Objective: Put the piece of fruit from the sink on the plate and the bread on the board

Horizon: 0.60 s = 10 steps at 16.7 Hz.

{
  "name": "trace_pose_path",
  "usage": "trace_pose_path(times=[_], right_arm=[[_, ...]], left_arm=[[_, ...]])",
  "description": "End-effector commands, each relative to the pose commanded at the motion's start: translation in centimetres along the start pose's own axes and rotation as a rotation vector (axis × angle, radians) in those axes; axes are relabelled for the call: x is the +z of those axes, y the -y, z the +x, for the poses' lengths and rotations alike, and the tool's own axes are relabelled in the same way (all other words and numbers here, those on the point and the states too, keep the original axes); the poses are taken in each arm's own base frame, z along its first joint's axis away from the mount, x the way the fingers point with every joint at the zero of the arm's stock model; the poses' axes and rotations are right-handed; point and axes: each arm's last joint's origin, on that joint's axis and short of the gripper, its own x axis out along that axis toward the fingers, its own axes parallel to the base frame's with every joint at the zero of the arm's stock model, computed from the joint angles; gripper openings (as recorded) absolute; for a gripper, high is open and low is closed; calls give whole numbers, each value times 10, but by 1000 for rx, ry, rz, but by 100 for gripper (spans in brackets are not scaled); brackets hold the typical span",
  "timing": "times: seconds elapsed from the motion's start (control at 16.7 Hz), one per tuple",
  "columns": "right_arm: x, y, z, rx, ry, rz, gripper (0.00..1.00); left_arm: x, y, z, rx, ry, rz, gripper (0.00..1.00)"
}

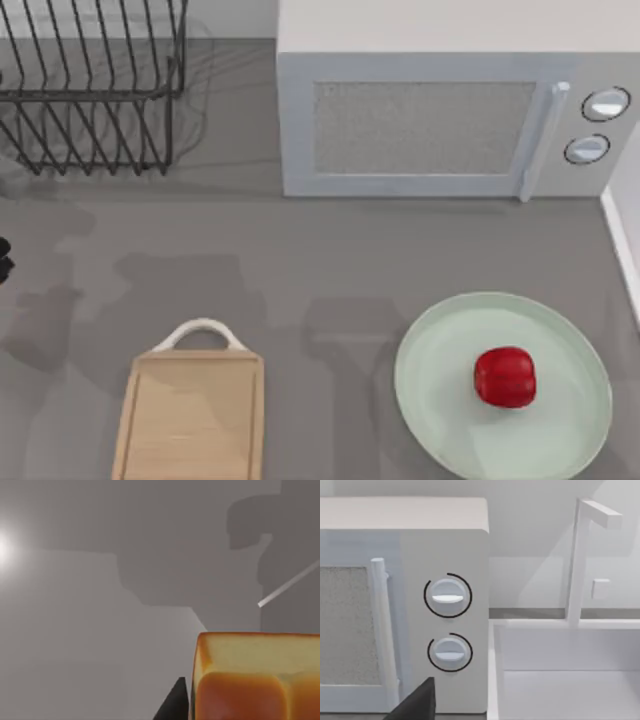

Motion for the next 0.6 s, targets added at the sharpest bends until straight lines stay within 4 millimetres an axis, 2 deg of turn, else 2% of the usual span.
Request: trace_pose_path(times=[0.12,0.24,0.6], right_arm=[[0,0,0,0,0,0,100],[0,0,0,0,0,0,100],[0,0,0,0,0,0,100]], left_arm=[[-2,2,-21,2,2,-2,0],[-3,3,-32,5,7,-4,0],[-3,2,-30,3,3,-12,0]])
